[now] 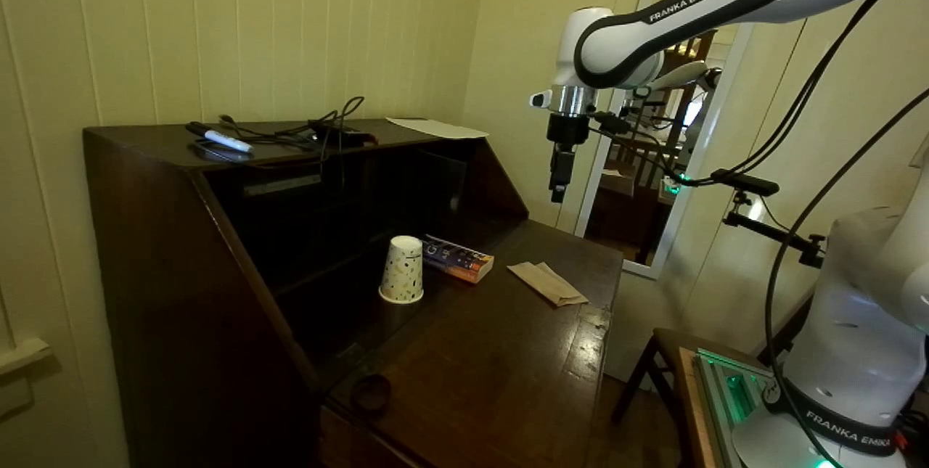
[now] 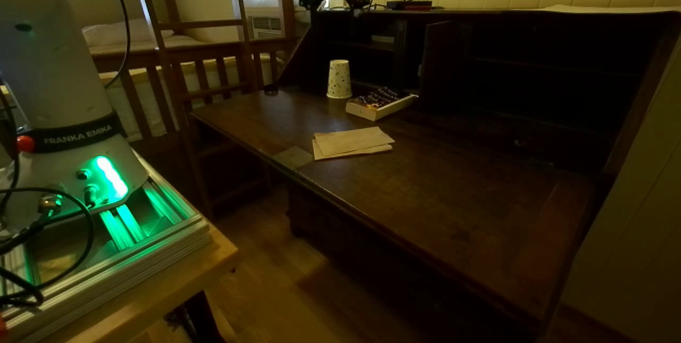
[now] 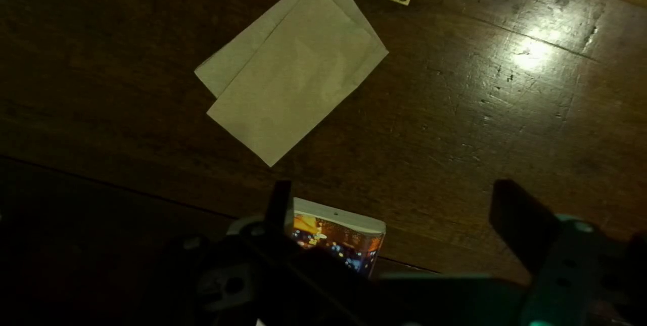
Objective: Put the paper cup on the top counter
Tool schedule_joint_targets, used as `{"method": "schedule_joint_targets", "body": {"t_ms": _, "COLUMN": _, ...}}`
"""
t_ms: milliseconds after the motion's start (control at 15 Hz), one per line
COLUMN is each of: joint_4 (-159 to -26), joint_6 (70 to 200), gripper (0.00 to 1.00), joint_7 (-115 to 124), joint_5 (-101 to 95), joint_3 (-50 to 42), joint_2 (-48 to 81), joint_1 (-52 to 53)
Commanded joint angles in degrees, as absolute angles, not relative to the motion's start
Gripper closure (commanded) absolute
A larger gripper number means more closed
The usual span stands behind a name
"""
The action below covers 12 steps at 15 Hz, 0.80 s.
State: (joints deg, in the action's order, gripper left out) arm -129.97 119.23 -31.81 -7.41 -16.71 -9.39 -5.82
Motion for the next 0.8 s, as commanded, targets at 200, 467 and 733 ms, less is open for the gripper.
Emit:
{"method": "schedule_joint_targets", "body": {"t_ms": 200, "joint_4": -130.53, "joint_6": 120.98, "gripper": 0.00, "joint_7": -28.01, "joint_5": -4.35, "joint_3": -14.32, "joint_2": -9.79, "joint_1": -6.40}}
{"method": "schedule_joint_targets", "body": {"t_ms": 467, "joint_4": -130.35, "joint_6": 125.02, "gripper": 0.00, "joint_7": -16.92, "joint_5": -0.02, "joint_3": -9.35, "joint_2": -8.21, "joint_1": -4.01}}
{"method": "schedule_joint_targets", "body": {"t_ms": 733, "joint_4": -129.39, "joint_6": 132.59, "gripper": 0.00, "joint_7": -3.65, "joint_5": -0.65, "joint_3": -3.92, "joint_2": -4.55, "joint_1": -1.97}}
